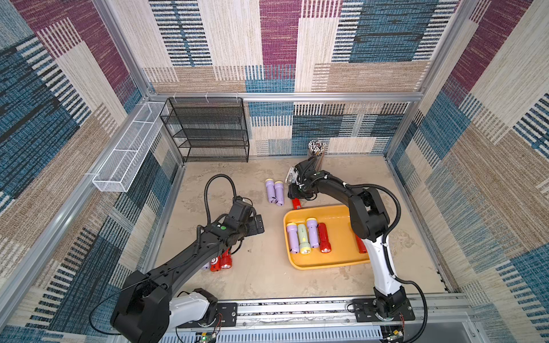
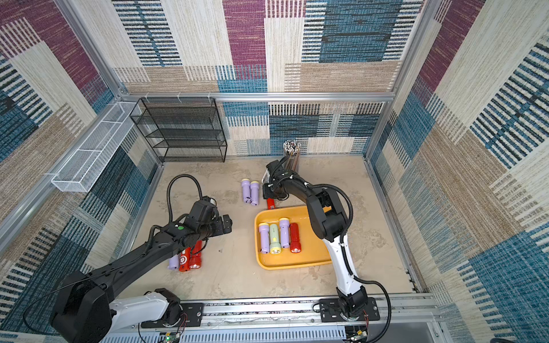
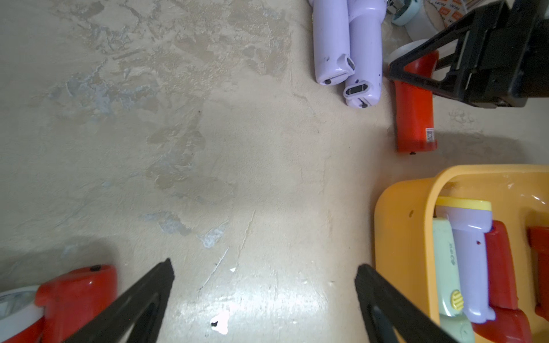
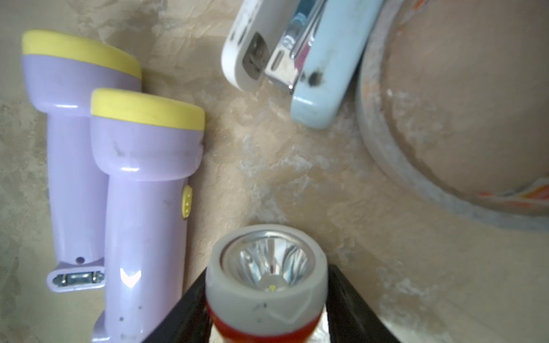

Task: Put the flashlights into the storage boxes
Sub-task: Pick up the flashlight from the center of the board.

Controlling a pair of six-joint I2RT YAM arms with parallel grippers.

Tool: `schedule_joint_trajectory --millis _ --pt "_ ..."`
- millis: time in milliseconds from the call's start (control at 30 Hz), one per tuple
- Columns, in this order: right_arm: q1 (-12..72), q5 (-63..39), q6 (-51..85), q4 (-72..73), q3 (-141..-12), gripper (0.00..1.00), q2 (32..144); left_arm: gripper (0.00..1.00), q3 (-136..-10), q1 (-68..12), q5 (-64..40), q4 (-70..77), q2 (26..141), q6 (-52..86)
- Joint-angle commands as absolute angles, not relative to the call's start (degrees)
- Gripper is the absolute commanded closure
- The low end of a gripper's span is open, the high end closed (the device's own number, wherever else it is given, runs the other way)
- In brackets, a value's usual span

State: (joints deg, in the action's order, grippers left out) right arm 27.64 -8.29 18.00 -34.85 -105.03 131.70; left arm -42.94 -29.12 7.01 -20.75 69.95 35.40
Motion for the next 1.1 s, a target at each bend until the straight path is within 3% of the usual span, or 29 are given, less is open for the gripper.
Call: schedule_joint_trajectory --millis 0,367,1067 --pt "27.7 -5.4 18.4 -36.3 -106.1 0.41 132.4 0.01 -42.6 -28.8 5.7 -19.2 69.7 34.1" --pt "27.8 -4.5 19.0 -36.7 -107.1 0.51 131.2 0.01 -41.9 -28.0 5.4 -19.8 68.3 34.2" --pt "27.8 0.0 17.1 -42.6 -113.3 0.51 121.8 0.01 -41.1 -27.5 6.2 -23.6 61.9 34.7"
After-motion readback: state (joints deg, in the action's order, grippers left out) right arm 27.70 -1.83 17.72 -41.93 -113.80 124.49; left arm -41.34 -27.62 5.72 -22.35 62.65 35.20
